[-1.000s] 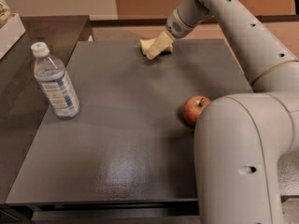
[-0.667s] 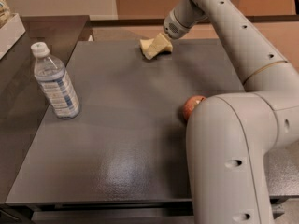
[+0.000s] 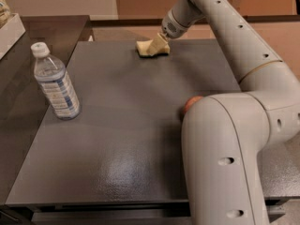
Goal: Move sponge near blue plastic bottle
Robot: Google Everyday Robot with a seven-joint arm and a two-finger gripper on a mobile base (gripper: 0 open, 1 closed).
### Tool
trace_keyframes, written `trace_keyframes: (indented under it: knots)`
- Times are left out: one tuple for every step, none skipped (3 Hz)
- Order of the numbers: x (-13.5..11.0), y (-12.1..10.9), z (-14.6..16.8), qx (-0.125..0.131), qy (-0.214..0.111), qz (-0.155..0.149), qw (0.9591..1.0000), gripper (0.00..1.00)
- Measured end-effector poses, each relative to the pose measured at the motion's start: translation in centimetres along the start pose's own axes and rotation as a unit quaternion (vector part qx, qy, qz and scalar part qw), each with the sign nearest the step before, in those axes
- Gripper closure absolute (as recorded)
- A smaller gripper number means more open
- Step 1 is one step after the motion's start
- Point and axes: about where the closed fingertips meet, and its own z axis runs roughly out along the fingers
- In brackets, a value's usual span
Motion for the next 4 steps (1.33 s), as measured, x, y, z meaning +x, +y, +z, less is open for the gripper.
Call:
trace_keyframes:
  knots:
    - [-0.4,0.4,-1.0,0.0,-0.002,-0.009,1.0,0.86]
    - [-1.1,1.8,-2.6,-0.005,-0.01,-0.026,0.9996,1.0]
    - [-2.0,4.6,-4.5,-0.02,-0.019,-0.052,0.9983,1.0]
    - [-2.7,9.3,-6.3,-0.045,-0.031,-0.083,0.9951,1.0]
